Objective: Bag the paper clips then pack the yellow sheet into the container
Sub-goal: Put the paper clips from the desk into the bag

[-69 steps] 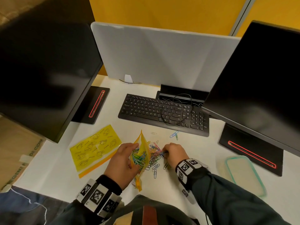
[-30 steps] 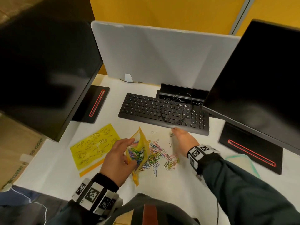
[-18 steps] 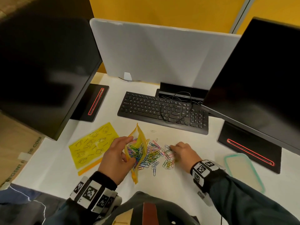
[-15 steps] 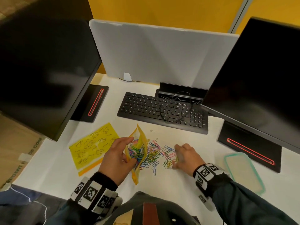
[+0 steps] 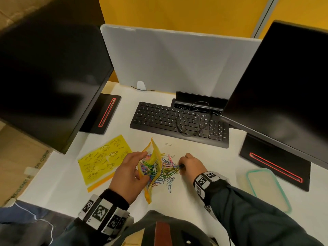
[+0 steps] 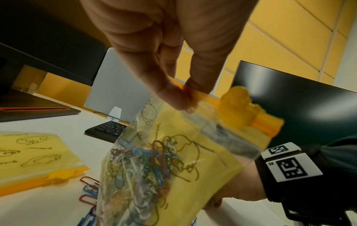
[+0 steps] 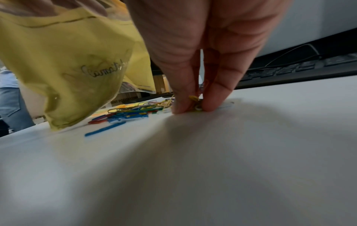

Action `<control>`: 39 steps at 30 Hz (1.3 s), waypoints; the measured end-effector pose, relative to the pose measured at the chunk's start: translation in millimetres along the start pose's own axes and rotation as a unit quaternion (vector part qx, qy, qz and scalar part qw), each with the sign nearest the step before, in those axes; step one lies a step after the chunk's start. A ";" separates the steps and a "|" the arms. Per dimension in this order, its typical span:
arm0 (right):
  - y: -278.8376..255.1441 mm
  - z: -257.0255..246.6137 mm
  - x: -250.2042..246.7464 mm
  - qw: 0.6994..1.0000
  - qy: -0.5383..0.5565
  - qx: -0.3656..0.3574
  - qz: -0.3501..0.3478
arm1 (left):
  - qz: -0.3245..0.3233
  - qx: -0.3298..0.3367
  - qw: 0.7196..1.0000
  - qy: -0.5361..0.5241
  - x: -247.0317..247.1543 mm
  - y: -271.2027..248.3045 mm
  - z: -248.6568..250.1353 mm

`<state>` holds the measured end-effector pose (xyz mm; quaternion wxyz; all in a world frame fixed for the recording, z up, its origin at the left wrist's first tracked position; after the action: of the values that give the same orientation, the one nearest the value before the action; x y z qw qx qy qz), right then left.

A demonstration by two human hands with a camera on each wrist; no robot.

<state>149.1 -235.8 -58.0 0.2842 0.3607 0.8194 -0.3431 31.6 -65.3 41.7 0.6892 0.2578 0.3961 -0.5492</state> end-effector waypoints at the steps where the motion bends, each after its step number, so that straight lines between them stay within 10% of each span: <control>1: 0.4 -0.5 1.4 1.000 -0.008 0.003 -0.001 | -0.001 0.001 1.000 -0.001 0.7 0.1 0.7; 31: -21.9 -0.8 -2.7 0.999 0.028 0.007 0.025 | -0.014 0.008 1.000 0.001 4.2 -1.7 2.9; 35: -33.0 -10.4 -35.1 0.941 0.304 0.057 0.134 | -0.015 0.009 1.000 0.001 5.8 -1.0 3.1; 39: -37.9 -67.8 -54.0 0.859 0.503 -0.030 0.092 | -0.018 0.013 1.000 0.000 9.8 0.5 5.7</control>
<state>135.7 -224.2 34.9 -0.1254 0.5495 0.8237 -0.0625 34.4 -75.1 36.7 0.6759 0.2592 0.3935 -0.5667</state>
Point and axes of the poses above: each hand's wrist, its own y-axis towards the middle knuckle, its own x-axis out of the palm, z = x × y, the point moved 5 cm from there along y, towards the middle knuckle, and after that the axes turned 15 degrees about y, right-handed, at the moved point
